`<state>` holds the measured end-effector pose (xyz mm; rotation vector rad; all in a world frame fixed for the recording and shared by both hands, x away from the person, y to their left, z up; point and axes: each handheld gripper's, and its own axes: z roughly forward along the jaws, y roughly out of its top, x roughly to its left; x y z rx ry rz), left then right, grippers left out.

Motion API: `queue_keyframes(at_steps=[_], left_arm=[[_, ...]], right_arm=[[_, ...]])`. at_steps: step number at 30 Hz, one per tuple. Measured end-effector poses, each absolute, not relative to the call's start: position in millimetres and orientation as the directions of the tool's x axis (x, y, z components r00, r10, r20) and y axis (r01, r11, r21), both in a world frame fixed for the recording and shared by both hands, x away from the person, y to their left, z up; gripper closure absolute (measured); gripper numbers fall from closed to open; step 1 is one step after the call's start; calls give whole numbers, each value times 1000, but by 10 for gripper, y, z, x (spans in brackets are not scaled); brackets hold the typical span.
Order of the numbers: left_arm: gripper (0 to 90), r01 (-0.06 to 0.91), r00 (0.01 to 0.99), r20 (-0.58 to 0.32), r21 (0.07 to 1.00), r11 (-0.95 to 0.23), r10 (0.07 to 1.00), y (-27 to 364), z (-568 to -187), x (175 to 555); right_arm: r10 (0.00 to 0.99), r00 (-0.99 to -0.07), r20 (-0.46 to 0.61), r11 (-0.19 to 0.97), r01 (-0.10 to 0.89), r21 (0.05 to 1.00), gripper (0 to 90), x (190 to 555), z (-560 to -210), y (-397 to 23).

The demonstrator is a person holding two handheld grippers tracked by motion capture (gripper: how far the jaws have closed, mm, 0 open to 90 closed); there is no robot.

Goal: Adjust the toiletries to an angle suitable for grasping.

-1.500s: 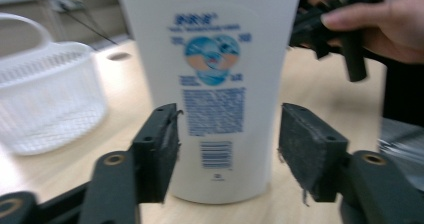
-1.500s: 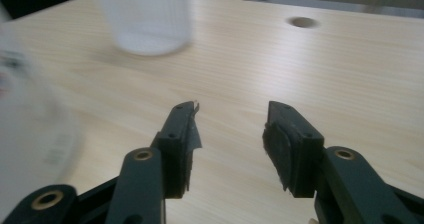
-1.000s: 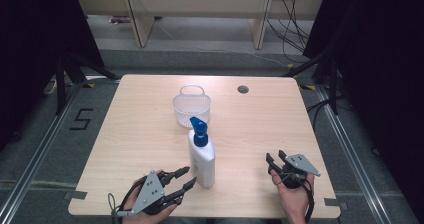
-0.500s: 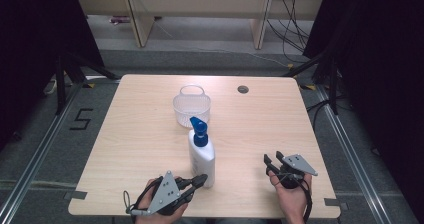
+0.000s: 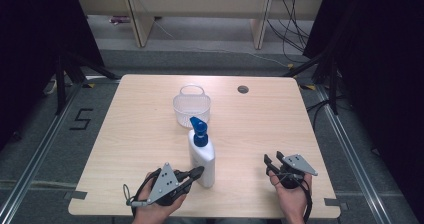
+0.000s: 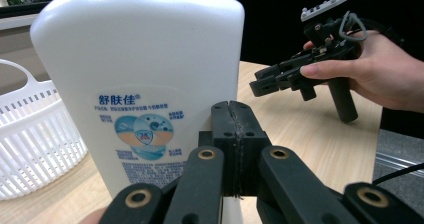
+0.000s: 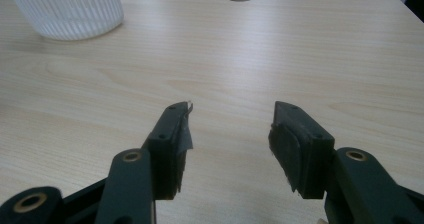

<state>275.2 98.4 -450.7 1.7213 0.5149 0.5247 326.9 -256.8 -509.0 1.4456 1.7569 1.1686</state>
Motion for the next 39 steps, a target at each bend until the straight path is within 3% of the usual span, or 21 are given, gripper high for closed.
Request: queue_keyframes(at_steps=[1,31,39], left_arm=[[896,61,802,73,977,-202,593,978,-4506,2760],[872,43,835,86,974,-221,543,505,-4453,2966],[584,12,737,36,998,-66,674,845,-4092,2745]], right_arm=[[965,-260,41,78,431,899,497,3300,-5103,-2600],[965,-251,76,48,457,888,487,3274,-5091,-2625],[970,-238,58,50,426,904,458,3308,-5114,-2631]])
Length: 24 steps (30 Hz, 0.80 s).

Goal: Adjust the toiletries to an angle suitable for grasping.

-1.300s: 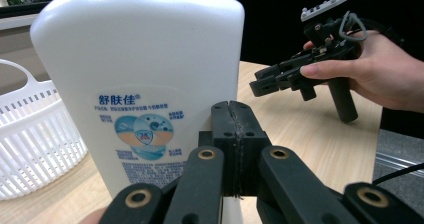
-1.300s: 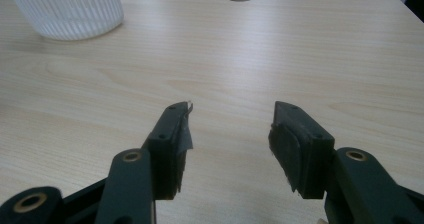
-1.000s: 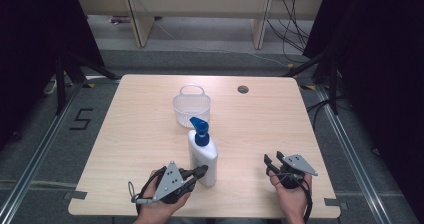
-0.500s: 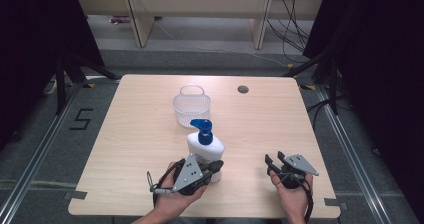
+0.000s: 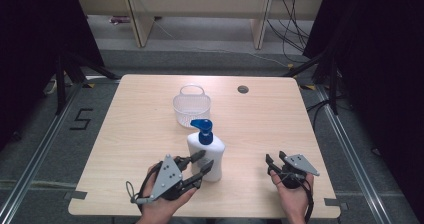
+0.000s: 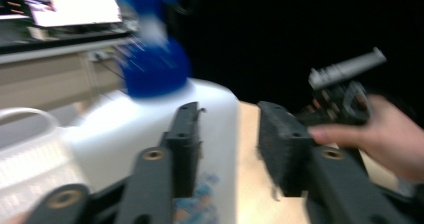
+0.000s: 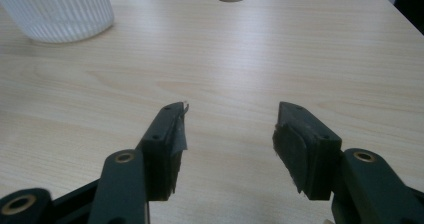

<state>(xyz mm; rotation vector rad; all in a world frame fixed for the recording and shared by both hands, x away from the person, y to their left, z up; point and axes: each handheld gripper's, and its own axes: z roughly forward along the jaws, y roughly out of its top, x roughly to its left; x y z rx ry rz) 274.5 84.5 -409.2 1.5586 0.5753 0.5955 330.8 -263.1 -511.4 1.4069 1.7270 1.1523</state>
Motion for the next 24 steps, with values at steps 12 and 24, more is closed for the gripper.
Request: queue_keyframes(at_steps=[12,24], left_arm=[[437,7,631,23,999,-35,775,757,-3866,2967],[441,33,616,-7,999,-17,788,666,-3690,3147]], right_arm=[[973,-212,90,16,451,892,390,3294,-5136,-2595],[973,-216,84,26,461,887,359,3292,-5127,-2588]])
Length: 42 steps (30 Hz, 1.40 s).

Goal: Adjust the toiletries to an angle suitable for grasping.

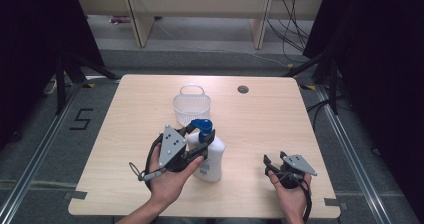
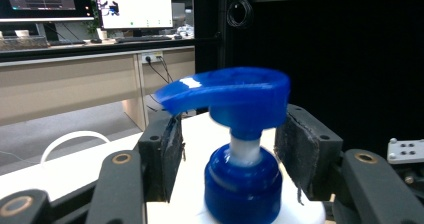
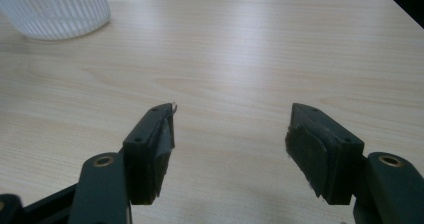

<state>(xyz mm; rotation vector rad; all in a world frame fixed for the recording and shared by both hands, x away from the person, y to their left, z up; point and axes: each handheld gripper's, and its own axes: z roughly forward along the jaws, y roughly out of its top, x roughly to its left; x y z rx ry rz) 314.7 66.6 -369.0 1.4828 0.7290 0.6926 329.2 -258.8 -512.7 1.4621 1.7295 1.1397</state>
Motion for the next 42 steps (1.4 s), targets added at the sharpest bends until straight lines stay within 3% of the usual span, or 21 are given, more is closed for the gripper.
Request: queue_keyframes(at_steps=[4,8,15,26,27,37,42], left_arm=[[453,38,617,-11,999,-15,787,639,-3655,3154],[476,44,615,-13,999,-19,788,603,-3640,3152],[584,55,609,-21,998,-16,793,567,-3632,3174],[595,71,636,-21,997,-32,772,608,-3596,3191],[595,72,635,-20,997,-33,772,604,-3595,3186],[596,76,645,-25,997,-32,764,583,-3558,3209],[596,58,653,-19,998,-24,757,583,-3462,3220]], right_arm=[[971,-214,103,11,473,881,352,3290,-5125,-2572],[971,-236,47,63,438,897,348,3316,-5138,-2606],[966,-246,77,44,450,892,341,3324,-5144,-2594],[969,-223,108,16,491,871,333,3297,-5126,-2578],[968,-241,66,55,467,882,333,3317,-5130,-2609],[965,-239,112,16,478,878,332,3326,-5141,-2591],[967,-240,81,40,461,886,333,3347,-5153,-2609]])
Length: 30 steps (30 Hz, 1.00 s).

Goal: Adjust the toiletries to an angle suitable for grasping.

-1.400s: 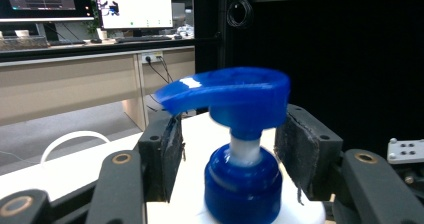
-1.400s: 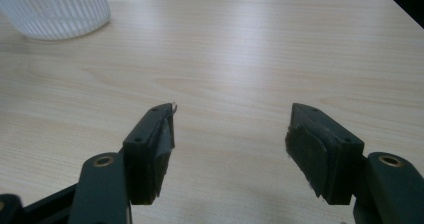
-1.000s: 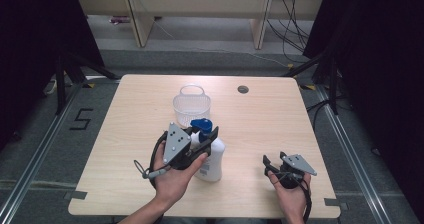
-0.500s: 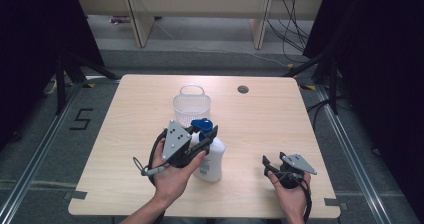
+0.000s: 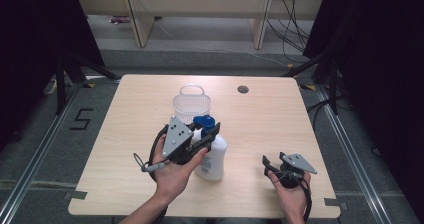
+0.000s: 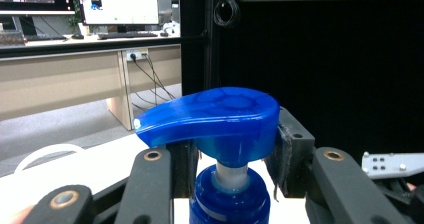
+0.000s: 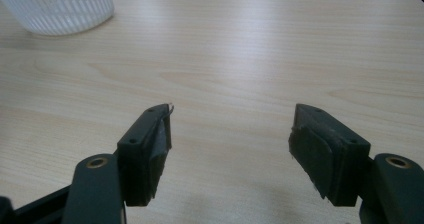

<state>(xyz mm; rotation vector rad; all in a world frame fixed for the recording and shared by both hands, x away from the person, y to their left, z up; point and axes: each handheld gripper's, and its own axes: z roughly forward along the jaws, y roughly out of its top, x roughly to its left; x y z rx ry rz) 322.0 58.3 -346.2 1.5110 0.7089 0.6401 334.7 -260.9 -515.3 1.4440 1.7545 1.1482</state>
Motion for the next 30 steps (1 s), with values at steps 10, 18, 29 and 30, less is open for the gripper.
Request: queue_keyframes(at_steps=[10,18,29,30], left_arm=[[597,32,653,-15,999,-8,757,638,-3294,3292],[596,8,642,-9,1000,5,766,751,-3206,3344],[597,-6,630,-6,1000,12,776,913,-3075,3448],[596,-7,628,-6,1000,13,778,924,-3056,3456]], right_arm=[[965,-244,92,33,464,885,331,3341,-5147,-2601],[965,-249,79,46,459,887,331,3339,-5139,-2616],[964,-228,135,-6,490,872,330,3303,-5130,-2584],[964,-250,88,39,462,886,329,3312,-5130,-2621]])
